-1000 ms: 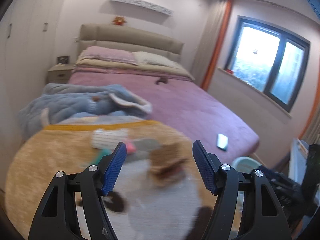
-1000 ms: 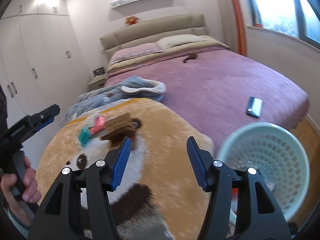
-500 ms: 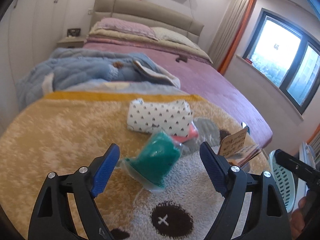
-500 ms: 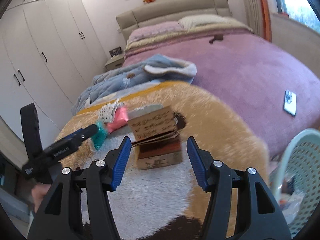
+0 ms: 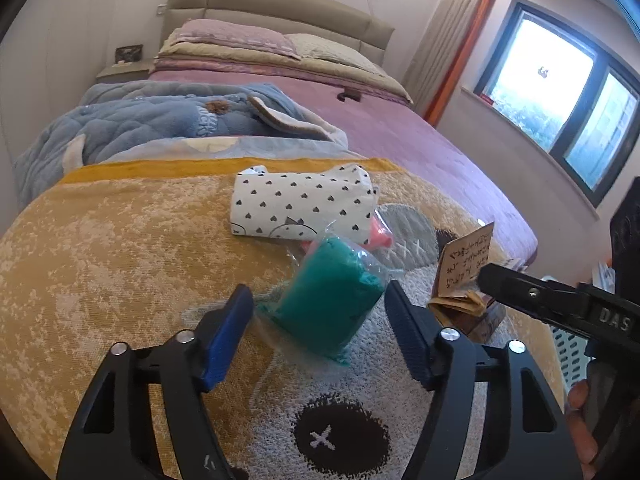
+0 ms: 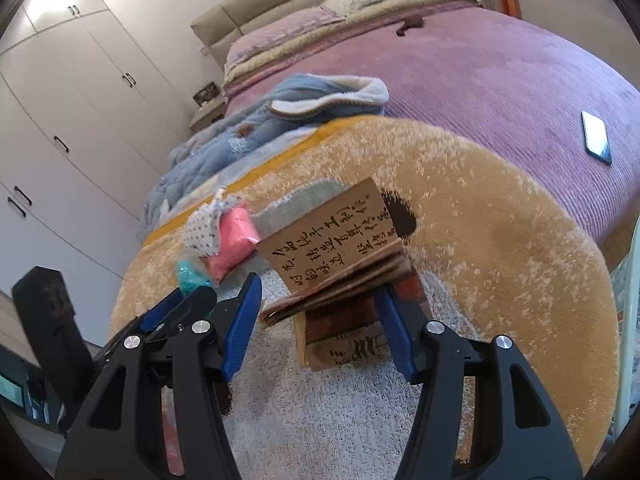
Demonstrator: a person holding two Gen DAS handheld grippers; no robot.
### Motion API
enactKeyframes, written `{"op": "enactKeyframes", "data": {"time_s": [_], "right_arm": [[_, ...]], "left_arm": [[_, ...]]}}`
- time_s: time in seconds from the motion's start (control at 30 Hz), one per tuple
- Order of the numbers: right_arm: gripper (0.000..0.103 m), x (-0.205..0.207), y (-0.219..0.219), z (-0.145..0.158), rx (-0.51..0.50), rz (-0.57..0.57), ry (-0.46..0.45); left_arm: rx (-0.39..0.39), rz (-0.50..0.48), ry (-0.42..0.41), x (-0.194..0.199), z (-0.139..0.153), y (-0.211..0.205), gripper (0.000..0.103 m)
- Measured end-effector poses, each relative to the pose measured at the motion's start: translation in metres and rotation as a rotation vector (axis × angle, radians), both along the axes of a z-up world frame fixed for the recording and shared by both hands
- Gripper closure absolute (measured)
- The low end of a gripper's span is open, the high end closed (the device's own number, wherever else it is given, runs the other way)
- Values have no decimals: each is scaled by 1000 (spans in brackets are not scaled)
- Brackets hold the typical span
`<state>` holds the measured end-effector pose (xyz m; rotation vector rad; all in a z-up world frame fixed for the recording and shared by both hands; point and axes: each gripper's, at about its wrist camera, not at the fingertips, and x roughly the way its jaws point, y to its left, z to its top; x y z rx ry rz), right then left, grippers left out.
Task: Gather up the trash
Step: 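Grasp the teal plastic bag with left gripper while right gripper grasps the wooden booklet, then carry teal bag and wooden booklet over the blue basket and release both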
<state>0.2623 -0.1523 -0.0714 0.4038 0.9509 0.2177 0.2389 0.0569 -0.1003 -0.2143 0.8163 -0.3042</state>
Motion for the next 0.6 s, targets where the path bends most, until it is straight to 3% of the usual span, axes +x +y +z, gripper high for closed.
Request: {"op": "enactKeyframes", "data": {"time_s": [0.1,0.17,0.3,0.4,0.6], "right_arm": [[73,-1,-1,-8,3,9,34],[80,-4,-4,-9,25,17,38],[93,-18,-11,-3,16,30,10],[100,-31,-16,5,-15,36,-17],[100,-59,-31,20,-63,80,-50]], "left_arm": [[18,-3,-8,-1,1,-4,40],[20,-7,-16,-3,2,-5,50],[29,-20,-37,-8,4,-9,58],[31,-29,-34,-12,6,-11,59],[3,-41,-18,-37,15,-13,59]]}}
